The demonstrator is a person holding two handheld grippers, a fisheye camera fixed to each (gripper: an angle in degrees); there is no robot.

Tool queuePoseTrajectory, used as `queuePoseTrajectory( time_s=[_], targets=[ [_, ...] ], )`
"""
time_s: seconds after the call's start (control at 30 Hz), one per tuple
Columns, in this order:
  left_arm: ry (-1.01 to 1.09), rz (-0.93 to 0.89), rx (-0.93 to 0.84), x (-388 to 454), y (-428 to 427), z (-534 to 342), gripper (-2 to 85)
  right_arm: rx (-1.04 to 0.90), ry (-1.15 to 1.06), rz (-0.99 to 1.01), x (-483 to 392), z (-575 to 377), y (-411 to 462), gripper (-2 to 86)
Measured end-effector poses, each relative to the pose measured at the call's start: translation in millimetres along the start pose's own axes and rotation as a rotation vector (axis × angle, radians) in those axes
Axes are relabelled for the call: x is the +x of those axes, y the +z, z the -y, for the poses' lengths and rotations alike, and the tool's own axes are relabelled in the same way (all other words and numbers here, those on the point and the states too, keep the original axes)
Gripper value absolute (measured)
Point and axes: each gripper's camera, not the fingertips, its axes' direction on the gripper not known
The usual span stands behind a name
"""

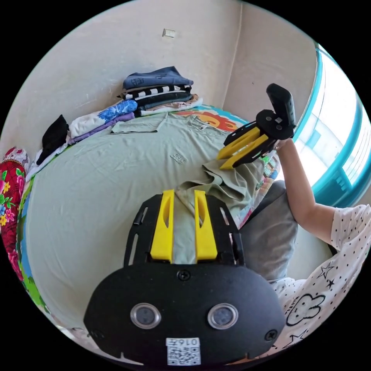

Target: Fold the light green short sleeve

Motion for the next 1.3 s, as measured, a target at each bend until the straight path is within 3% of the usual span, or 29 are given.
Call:
queuePoseTrajectory(
  time_s=[0.3, 0.67, 0.77, 0.93, 1.07, 1.3],
  targets=[
    [-0.019, -0.049, 0.033, -1, -25, -6, -0.6, 0.027, 0.061, 0.006, 32, -36, -13, 9.8],
    [-0.13, -0.243, 0.157, -36, -68, -31, -0.8, 0.393, 0.384, -0.002, 100, -145, -92, 3.5],
    [-0.216, -0.294, 0.126, -55, -60, -36, -0.6, 0.335, 0.501, -0.063, 117, -157, -86, 0.9],
    [-0.275, -0.333, 0.168, -68, -68, -49, 1.2, 0.223, 0.494, -0.072, 124, -161, -72, 1.3],
    [-0.212, -0.227, 0.171, -52, -82, -43, 5.6, 0.222, 0.391, -0.054, 116, -157, -68, 5.7],
    [0.005, -0.162, 0.12, 0, -79, -19, 10.2, 0.136, 0.404, -0.039, 127, -151, -52, 6.4]
  ],
)
